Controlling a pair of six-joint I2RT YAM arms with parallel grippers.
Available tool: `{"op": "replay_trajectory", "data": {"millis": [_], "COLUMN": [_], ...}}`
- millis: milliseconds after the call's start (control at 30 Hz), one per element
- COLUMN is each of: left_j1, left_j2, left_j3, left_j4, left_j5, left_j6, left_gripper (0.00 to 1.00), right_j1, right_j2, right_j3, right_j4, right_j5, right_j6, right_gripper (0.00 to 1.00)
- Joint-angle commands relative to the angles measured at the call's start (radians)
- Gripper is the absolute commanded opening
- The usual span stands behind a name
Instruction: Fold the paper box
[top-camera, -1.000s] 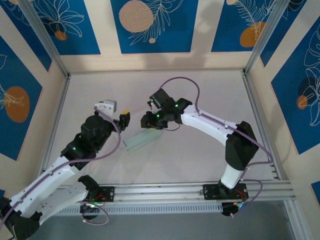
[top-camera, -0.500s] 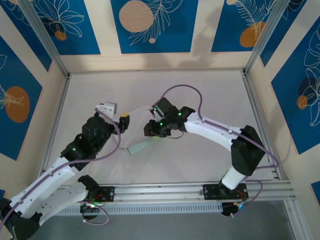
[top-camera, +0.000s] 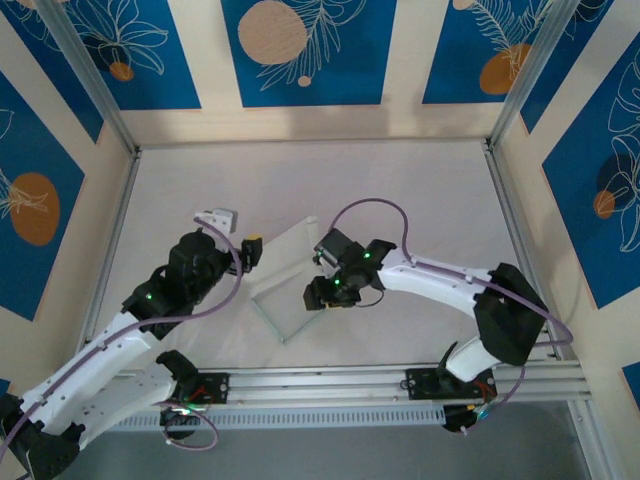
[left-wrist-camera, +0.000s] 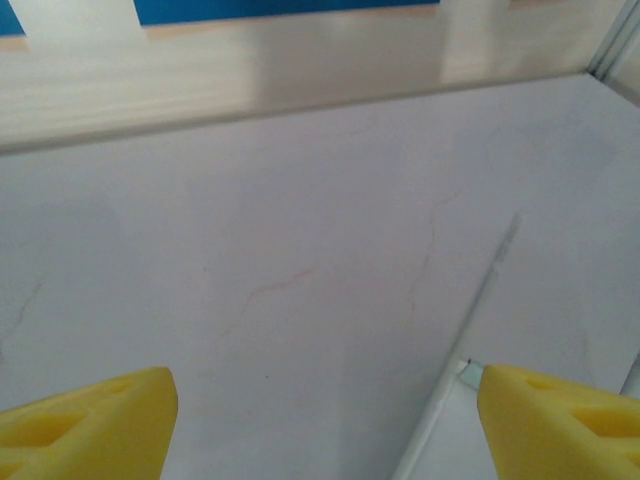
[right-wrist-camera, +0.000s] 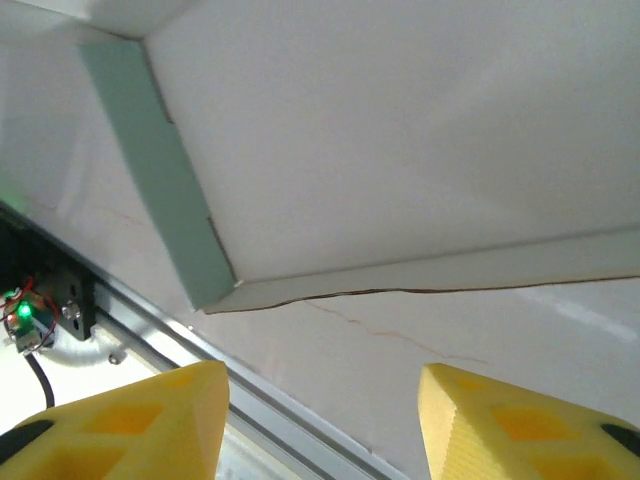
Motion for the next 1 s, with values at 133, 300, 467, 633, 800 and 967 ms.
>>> {"op": "replay_trajectory", "data": {"millis": [133, 300, 467, 633, 800, 967], "left_j1": [0.010, 0.009, 0.010, 0.010, 0.010, 0.010], "left_j2": [-0.101, -0.203, -0.291, -0.352, -0.384, -0.410], "left_j3": [0.021, 0.039, 0.028, 0.028, 0.036, 0.026], "left_j4": [-0.233, -0.341, -0.418, -0.475, -0.506, -0.513], "left_j5": [0.035, -0.013, -0.058, -0.043, -0.034, -0.052], "left_j6": [-0.153, -0.148, -0.127, -0.172, -0.185, -0.185], "left_gripper": [0.78, 0.78, 0.78, 0.78, 0.78, 0.78], "right_j1": [-0.071, -0.104, -0.142, -0.153, -0.157, -0.158], "right_j2": [-0.040, 0.041, 0.173, 0.268, 0.343, 0.376], "right_j3": [0.092, 0.076, 0.121, 0.147, 0.181, 0.186], "right_j4": [-0.091, 0.001, -0.014, 0.001, -0.007, 0.003], "right_j5": [0.256, 0.205, 0.220, 0.238, 0.283, 0.313], "right_j6": [-0.375, -0.678, -0.783, -0.776, -0.751, -0.730], "right_gripper": [0.53, 0.52, 0.54, 0.54, 0.47, 0.25]}}
